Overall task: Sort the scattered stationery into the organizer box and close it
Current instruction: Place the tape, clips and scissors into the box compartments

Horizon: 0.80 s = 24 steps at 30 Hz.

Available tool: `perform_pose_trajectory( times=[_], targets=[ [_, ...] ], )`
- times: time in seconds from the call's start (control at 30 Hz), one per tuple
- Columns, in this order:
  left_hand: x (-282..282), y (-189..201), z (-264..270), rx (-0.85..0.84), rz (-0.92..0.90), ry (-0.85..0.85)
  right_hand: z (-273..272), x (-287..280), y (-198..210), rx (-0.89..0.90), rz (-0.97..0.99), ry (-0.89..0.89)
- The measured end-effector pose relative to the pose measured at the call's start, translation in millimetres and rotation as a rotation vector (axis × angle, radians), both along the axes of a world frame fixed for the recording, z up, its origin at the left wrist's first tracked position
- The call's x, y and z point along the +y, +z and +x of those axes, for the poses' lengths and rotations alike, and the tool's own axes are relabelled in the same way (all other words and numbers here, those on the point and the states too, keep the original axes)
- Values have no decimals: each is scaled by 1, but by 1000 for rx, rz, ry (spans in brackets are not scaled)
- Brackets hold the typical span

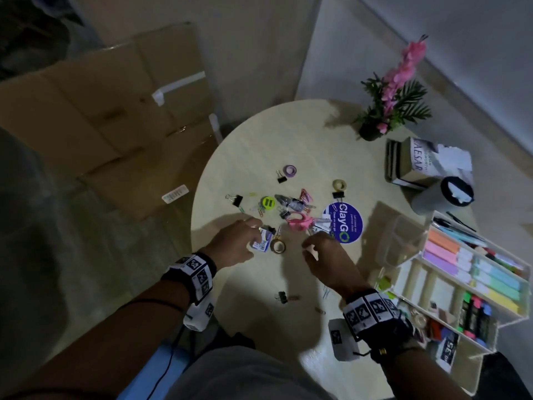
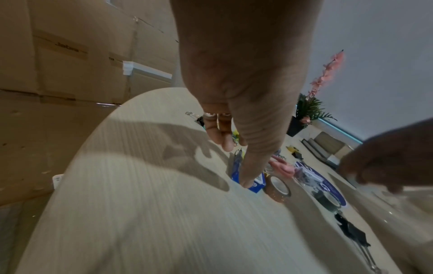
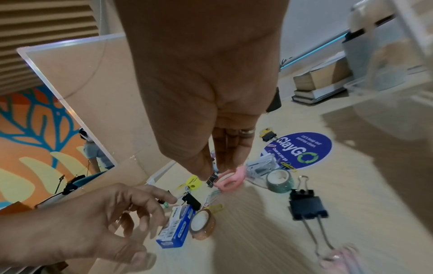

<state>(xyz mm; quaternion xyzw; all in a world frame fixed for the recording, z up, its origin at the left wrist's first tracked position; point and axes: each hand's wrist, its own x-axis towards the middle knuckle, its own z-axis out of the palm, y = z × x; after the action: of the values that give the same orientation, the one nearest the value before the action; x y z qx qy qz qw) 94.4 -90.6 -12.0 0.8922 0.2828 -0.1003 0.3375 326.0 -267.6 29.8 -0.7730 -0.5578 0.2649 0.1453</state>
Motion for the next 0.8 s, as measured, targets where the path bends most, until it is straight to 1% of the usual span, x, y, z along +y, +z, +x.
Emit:
perform_pose_trajectory(
  times=[0.2, 0.3, 0.4, 0.57, 0.67, 0.8],
  targets=[
    [13, -7, 12, -18, 14, -120, -1, 62, -6, -5, 104, -116],
    [16, -9, 13, -63, 24, -131, -8, 90, -3, 0, 148, -153],
    [16, -11, 11, -73, 28, -144, -16, 115, -12, -11, 131, -95],
    [18, -14, 5, -135, 53, -177, -29, 150, -24, -17, 59, -42],
    [19, -20, -1, -176, 18, -173, -30, 161, -35, -102, -12, 24],
    [21, -21, -6, -162, -28, -174, -33, 164, -49, -199, -74, 67]
  ],
)
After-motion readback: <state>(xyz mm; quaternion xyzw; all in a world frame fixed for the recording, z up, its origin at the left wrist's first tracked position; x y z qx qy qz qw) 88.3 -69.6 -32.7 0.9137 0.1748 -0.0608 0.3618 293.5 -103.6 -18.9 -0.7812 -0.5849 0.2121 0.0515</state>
